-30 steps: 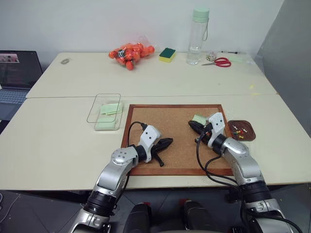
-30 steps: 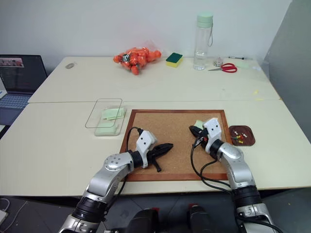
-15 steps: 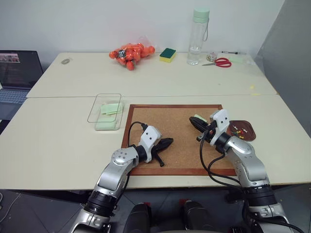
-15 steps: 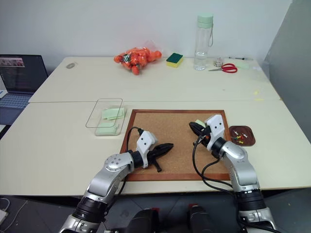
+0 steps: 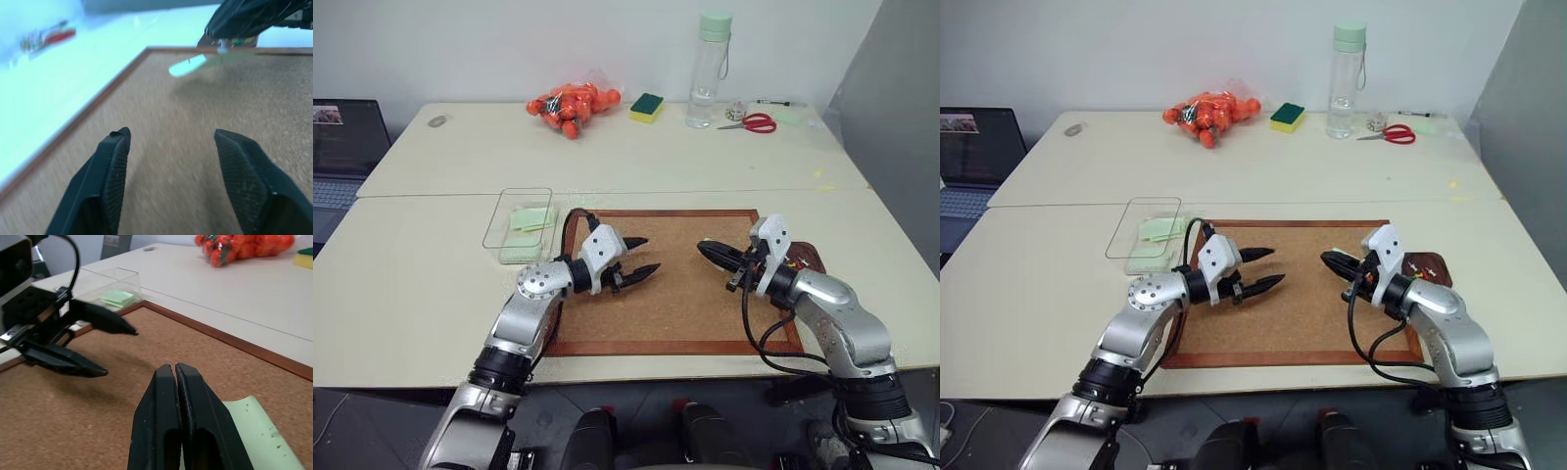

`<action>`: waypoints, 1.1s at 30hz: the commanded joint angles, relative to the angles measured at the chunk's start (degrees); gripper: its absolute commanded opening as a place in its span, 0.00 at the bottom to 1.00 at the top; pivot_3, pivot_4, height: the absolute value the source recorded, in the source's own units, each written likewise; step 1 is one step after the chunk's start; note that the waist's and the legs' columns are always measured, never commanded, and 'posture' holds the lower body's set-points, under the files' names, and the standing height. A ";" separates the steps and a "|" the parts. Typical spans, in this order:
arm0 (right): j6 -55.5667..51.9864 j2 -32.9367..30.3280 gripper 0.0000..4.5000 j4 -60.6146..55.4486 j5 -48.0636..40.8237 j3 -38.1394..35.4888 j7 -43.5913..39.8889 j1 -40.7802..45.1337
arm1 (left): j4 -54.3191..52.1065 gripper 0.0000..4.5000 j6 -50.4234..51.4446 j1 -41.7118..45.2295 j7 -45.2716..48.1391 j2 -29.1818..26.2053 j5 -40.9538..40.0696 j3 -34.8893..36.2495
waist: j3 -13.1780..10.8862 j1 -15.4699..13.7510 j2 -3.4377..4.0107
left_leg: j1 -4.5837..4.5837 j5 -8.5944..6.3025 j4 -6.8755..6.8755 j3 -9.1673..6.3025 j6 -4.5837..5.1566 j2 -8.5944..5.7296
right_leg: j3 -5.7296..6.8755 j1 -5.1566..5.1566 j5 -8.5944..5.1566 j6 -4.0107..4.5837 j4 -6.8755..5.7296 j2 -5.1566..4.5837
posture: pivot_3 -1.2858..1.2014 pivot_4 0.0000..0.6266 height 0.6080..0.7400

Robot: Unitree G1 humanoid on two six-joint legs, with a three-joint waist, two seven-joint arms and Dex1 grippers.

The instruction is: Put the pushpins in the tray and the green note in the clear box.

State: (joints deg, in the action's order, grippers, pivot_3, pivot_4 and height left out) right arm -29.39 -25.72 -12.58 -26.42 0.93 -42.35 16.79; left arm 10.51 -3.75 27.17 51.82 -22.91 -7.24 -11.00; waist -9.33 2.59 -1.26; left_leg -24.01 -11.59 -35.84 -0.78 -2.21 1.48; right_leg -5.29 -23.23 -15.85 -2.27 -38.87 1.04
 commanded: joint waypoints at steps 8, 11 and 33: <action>-7.83 -2.07 0.00 -5.70 -6.75 0.38 -3.29 2.89 | 16.20 0.62 -27.75 8.31 6.54 -1.85 7.61 -5.01 | -0.03 -0.02 -0.06 | -0.03 0.00 0.00 -0.01 0.00 -0.01 | 0.04 -0.01 0.00 0.00 0.00 0.01 | 0.52 0.24 1.00; -9.03 -2.11 0.00 -7.04 -7.27 1.31 -3.70 2.73 | 20.44 0.62 -31.33 11.13 6.61 -0.90 7.80 -4.79 | -0.06 -0.04 -0.10 | -0.07 0.00 -0.03 -0.04 0.00 -0.01 | 0.07 -0.02 0.00 0.00 0.00 0.01 | 0.52 0.24 1.00; -9.17 -1.58 0.00 -7.55 -6.84 3.56 -3.93 2.72 | 21.12 0.62 -33.49 13.87 17.40 0.71 3.47 -5.51 | -0.14 0.15 -0.23 | -0.14 0.00 -0.07 -0.14 0.00 -0.02 | 0.18 -0.03 0.00 0.00 0.00 0.02 | 0.52 0.24 1.00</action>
State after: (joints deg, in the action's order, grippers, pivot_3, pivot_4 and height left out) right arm -39.31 -27.43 -18.35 -32.73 4.57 -46.04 18.77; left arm 33.52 -35.95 40.19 69.01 -22.27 -3.09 -16.52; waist -9.47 2.74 -1.49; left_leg -24.15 -11.59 -35.90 -0.92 -2.20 1.46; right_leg -5.11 -23.26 -15.85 -2.27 -38.87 1.06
